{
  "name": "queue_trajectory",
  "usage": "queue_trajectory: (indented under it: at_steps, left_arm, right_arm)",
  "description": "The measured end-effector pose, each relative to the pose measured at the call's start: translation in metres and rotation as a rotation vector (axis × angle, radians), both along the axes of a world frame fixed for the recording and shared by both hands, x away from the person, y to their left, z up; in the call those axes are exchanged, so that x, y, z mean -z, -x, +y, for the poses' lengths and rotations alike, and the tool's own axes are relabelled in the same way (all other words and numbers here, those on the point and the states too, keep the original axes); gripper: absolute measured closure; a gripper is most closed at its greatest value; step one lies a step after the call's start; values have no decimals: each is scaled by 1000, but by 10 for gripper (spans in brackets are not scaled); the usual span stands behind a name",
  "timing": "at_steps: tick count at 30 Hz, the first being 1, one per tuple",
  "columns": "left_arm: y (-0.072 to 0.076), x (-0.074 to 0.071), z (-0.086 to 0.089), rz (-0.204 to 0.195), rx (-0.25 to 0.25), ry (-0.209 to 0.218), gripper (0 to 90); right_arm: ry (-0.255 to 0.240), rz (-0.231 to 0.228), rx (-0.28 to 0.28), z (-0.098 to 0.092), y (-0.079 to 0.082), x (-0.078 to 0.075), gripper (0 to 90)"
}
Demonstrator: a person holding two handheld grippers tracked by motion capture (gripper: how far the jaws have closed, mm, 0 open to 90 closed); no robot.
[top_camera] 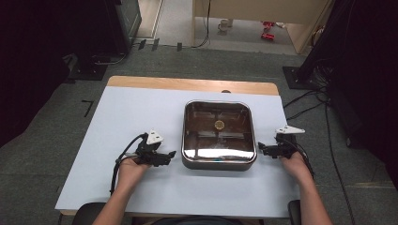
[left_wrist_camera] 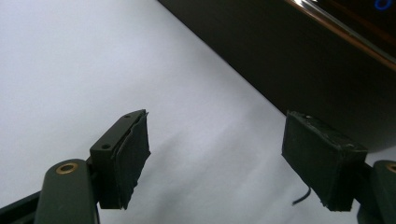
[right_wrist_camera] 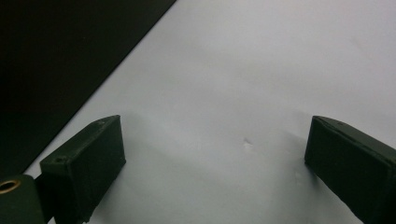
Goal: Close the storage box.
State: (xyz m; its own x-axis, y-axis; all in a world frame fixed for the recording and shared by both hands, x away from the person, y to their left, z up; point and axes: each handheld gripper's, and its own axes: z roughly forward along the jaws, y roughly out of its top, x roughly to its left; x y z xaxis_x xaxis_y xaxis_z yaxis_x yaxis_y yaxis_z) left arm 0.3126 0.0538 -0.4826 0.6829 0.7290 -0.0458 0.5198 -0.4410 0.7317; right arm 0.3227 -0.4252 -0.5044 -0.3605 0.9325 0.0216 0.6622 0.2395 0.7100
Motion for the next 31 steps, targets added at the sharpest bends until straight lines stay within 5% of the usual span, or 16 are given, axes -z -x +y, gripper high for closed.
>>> queue_trajectory:
  at_steps: [4, 9, 13, 31]
  left_arm:
    - [0, 8, -4, 47, 12, -38, 232]
    - [4, 12, -8, 9, 24, -64, 200]
    - [9, 17, -10, -22, 8, -42, 133]
    - [10, 17, -10, -25, -3, -43, 131]
  right_arm:
    - [-1, 0, 0, 0, 0, 0, 44]
    - [0, 0, 0, 0, 0, 0, 45]
    - [0, 1, 0, 0, 0, 0, 45]
    - [0, 3, 0, 0, 0, 0, 44]
